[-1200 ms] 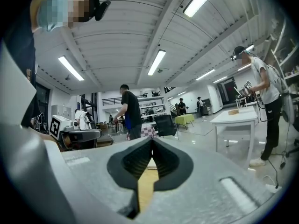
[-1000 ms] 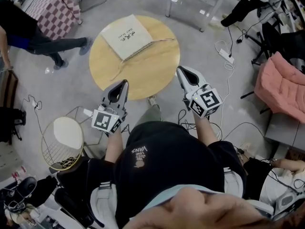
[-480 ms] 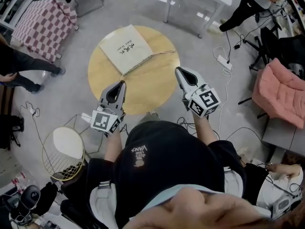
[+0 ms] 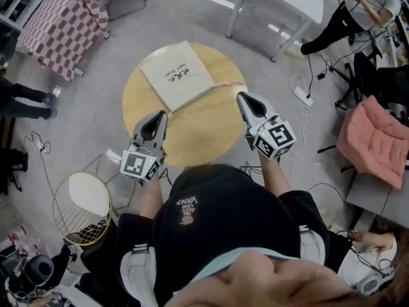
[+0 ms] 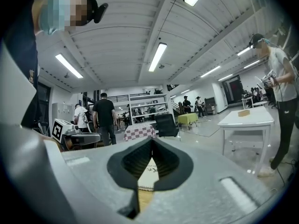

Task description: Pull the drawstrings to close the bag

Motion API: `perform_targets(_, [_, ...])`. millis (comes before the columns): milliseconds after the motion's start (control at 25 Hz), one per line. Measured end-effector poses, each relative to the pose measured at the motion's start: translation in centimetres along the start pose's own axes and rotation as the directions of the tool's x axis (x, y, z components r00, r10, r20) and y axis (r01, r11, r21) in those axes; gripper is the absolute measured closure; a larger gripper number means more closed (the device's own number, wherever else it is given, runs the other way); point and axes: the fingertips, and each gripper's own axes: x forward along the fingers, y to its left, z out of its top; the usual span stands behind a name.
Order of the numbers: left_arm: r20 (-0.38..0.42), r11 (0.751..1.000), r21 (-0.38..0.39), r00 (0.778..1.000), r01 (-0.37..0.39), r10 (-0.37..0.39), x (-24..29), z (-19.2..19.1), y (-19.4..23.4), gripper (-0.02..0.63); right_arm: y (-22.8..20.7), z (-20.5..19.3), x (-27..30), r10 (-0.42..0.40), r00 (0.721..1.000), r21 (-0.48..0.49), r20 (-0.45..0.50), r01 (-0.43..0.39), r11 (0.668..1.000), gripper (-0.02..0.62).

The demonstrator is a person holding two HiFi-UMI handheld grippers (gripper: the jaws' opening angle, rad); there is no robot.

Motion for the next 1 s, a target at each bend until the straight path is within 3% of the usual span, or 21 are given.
perform_targets(560, [-0.036,0.995,-0.036,0.995,-0.092,0.091,-0.5,-2.3,2.5,0.603,-1.6,-1.6,4.0,0.102,0.994,0.009,-0.042,-0.102,0.995,0.597])
perform_targets(1000, [-0.061,0.968,-0.058,0.969,-0.243,0.24,1.7,-2.9,2.6,0.601,-4.9,-2.1,7.3,0.257,0.961,0.007,-0.103,-0.257,0.966,0.597])
